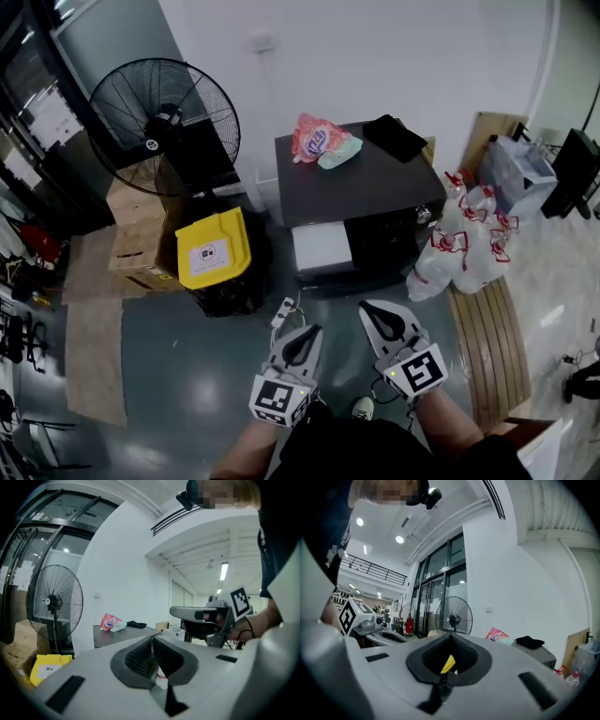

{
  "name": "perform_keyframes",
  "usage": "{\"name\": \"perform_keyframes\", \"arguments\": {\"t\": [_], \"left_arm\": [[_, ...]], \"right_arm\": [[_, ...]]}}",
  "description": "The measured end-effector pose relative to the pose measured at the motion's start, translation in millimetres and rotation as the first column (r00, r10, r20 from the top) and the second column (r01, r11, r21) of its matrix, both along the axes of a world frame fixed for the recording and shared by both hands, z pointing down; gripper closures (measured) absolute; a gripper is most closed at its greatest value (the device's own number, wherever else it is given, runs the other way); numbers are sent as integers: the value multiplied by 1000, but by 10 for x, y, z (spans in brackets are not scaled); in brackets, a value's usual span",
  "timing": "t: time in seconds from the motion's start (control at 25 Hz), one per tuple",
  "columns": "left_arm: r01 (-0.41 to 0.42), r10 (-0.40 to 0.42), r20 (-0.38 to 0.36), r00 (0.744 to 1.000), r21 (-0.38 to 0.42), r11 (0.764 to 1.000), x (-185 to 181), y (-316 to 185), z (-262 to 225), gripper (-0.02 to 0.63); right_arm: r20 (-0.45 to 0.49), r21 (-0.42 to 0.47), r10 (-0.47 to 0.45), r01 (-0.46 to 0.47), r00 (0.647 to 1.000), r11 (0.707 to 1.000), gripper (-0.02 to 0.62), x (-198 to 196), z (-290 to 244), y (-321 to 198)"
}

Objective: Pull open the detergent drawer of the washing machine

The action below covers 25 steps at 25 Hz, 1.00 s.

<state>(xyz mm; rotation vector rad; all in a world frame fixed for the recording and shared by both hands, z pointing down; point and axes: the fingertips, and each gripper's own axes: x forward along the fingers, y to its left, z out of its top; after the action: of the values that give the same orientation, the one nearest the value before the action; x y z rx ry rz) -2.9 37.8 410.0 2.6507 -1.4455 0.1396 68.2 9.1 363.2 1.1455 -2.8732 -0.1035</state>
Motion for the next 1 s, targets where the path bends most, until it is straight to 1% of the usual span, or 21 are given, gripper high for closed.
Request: {"name": "perform_keyframes", "arguments": {"t": [0.08, 0.2, 0.48, 0.68, 1.0], "left_arm": [[11, -11, 7, 1000, 6, 1000, 85, 181, 22, 589], [37, -37, 13, 999, 8, 999, 168, 408, 59, 589], [69, -69, 9, 998, 2, 998, 301, 752, 119, 589], [72, -72, 2, 997, -3, 997, 379, 815, 143, 589], [81, -81, 11, 997, 19, 997, 505, 742, 74, 589]], "right_arm": [[17, 6, -22, 22, 1000, 1000, 594, 48, -35, 139], [31, -11, -57, 57, 998, 998, 592, 77, -14, 325], [18, -50, -106, 107, 994, 993, 592, 141, 133, 676], [23, -72, -111, 113, 994, 991, 592, 220, 178, 755], [33, -77, -99, 101, 995, 992, 592, 395, 147, 736]]}}
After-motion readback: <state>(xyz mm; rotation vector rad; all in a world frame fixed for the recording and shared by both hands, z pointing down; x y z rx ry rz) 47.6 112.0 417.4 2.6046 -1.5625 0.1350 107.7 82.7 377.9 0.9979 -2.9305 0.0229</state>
